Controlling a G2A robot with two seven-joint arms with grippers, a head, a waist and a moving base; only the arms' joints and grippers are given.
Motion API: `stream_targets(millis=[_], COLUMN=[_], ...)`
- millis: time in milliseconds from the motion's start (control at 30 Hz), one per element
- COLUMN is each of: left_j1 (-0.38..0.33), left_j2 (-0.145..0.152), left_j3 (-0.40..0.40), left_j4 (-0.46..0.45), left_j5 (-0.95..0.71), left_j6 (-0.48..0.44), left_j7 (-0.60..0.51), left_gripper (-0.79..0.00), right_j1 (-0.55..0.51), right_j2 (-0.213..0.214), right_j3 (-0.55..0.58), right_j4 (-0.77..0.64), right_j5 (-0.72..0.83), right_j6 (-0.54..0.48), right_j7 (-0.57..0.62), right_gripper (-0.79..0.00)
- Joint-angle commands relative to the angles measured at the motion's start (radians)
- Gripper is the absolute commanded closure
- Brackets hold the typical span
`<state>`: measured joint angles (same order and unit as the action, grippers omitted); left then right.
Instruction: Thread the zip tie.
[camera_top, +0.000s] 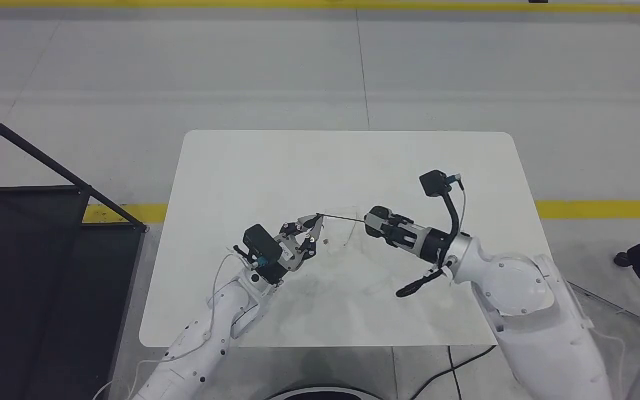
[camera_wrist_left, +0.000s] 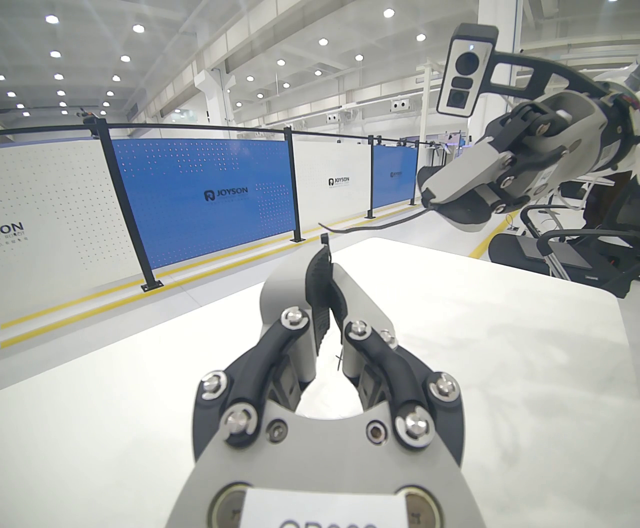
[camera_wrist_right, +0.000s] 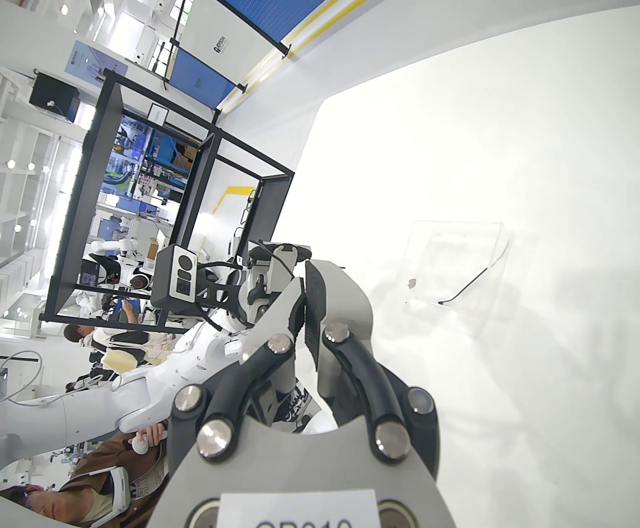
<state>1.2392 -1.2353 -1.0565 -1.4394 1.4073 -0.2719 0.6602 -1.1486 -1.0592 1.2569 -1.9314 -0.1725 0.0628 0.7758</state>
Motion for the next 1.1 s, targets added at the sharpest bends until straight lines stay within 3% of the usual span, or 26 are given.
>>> stream_targets(millis=[0, 1067], left_j1=[0.000, 0.000], left_j2=[0.000, 0.000], left_j3=[0.000, 0.000], left_j4=[0.000, 0.000], left_j5=[0.000, 0.000], left_j6=[0.000, 0.000], left_j7=[0.000, 0.000], left_gripper=[0.000, 0.000], right_j1=[-0.003, -0.001], right_j2=[0.001, 0.004], right_j3=[0.001, 0.013], right_j4=[-0.002, 0.016], right_j5=[-0.003, 0.009], right_j6=[0.002, 0.001], right_j7=[0.002, 0.024], right_gripper=[0.000, 0.000])
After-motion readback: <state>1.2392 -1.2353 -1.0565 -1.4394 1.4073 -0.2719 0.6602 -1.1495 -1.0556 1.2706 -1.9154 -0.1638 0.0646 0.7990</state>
